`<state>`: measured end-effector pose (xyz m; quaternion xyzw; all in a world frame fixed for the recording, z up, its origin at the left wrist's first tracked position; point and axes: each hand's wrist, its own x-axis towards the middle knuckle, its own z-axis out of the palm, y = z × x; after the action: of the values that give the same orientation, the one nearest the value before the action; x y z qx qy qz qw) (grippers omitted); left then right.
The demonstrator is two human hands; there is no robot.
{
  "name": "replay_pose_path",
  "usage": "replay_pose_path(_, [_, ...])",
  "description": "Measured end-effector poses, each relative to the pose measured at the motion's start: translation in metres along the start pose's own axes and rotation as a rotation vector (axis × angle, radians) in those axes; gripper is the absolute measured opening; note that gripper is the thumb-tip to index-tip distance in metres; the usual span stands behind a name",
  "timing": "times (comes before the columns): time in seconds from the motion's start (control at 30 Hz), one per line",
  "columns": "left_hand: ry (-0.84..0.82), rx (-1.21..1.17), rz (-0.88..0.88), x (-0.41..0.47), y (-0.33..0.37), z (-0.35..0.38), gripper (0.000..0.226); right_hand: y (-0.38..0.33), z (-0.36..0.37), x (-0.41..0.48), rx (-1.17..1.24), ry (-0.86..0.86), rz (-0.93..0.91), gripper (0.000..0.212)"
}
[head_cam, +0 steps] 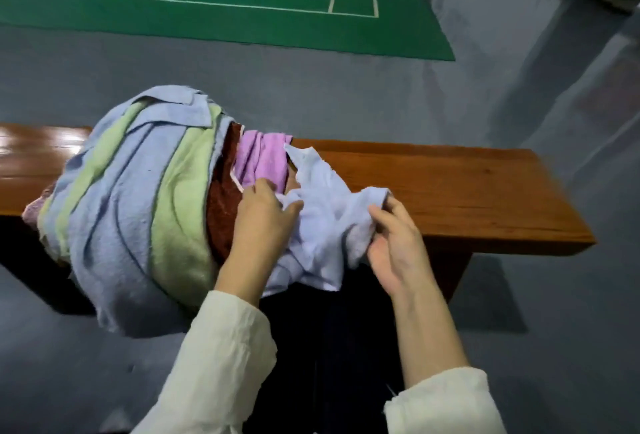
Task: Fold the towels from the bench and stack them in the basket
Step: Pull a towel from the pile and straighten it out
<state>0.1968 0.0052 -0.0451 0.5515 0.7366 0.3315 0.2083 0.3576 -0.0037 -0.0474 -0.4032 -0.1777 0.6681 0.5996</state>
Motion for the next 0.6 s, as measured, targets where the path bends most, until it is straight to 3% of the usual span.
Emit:
replay_pose_path(0.1, [-0.009, -0.268, 0.089, -0.035, 0.019, 0.013, 0.034, 0.016, 0.01, -0.004, 0.104, -0.12, 0.091, 0.036])
replay_pose_path(0.2, [0.003, -0.307, 0.142, -0.052, 0.02, 0.026, 0.03, 0.023, 0.014, -0.007, 0.17, -0.166, 0.154, 0.039])
replay_pose_path(0.3, [-0.015, -0.41, 0.081, -0.042, 0.003, 0.022, 0.014, 0.029, 0.008, -0.01, 0.131, -0.155, 0.19, 0.036])
replay_pose_path(0.4, [-0.029, -0.526, 0.036, -0.036, -0.005, 0.016, 0.014, 0.028, 0.001, -0.013, 0.087, -0.11, 0.182, 0.031])
replay_pose_path(0.5, [-0.006, -0.534, -0.02, -0.037, -0.008, 0.016, 0.014, 0.025, 0.001, -0.016, -0.01, -0.11, 0.171, 0.029])
replay_pose_path(0.6, [0.022, -0.381, -0.054, -0.041, -0.013, 0.021, 0.013, 0.019, 0.004, -0.02, -0.226, -0.081, 0.111, 0.019])
